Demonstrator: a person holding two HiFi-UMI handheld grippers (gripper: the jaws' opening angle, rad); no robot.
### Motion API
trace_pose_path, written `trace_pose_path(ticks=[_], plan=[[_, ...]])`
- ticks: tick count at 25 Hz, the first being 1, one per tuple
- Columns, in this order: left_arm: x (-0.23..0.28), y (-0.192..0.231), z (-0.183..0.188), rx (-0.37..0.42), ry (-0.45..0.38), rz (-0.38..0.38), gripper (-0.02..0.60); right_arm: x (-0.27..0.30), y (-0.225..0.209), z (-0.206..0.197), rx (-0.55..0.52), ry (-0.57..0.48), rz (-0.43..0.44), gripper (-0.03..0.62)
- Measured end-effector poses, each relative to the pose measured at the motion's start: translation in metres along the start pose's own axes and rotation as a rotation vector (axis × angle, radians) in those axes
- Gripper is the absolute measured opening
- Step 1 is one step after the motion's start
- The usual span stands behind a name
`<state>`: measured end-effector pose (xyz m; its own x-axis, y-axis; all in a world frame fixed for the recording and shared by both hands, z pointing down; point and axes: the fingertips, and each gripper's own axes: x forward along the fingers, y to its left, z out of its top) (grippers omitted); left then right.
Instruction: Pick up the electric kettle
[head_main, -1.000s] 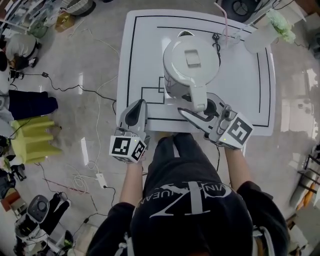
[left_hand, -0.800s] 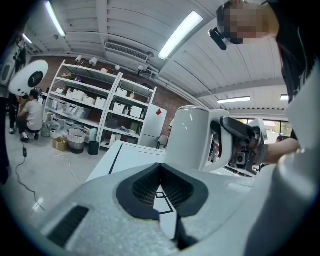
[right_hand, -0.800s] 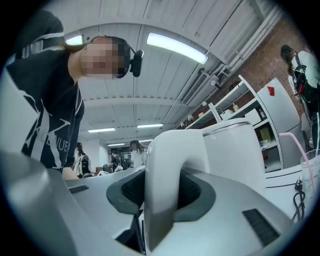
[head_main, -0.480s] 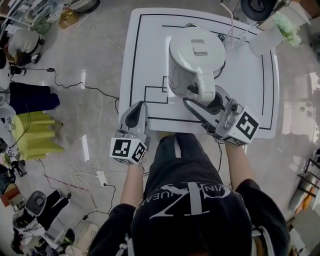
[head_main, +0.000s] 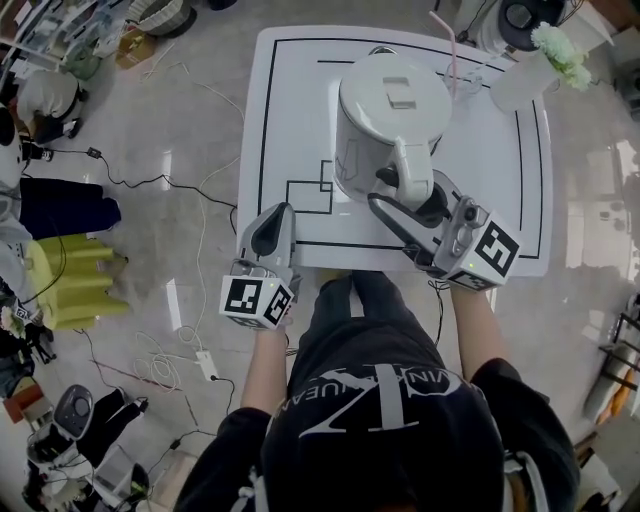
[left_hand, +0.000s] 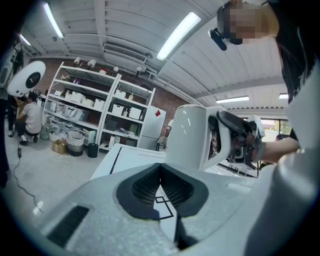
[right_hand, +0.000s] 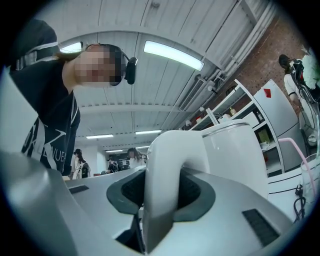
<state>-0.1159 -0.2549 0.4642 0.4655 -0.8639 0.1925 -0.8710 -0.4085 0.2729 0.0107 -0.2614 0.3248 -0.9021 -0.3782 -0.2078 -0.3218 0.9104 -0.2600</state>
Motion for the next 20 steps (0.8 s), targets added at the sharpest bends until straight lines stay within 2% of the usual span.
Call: trace_pose_path(ticks=[4,10,20], plan=[[0.007,-0.004,0.004,0.011,-0.003,-0.019,0.006,-0.006,-0.002,0.006,-0.002,-0.011,-0.024,0.120],[0.017,-0.017,0.011,0.036,-0.008,-0.066,0.006,-0.030,-0.010,0.002,-0.064,0.025,-0.085,0.120],[0.027,-0.028,0.020,0.052,-0.017,-0.106,0.006,-0.047,-0.009,0.025,-0.062,-0.027,-0.154,0.120]])
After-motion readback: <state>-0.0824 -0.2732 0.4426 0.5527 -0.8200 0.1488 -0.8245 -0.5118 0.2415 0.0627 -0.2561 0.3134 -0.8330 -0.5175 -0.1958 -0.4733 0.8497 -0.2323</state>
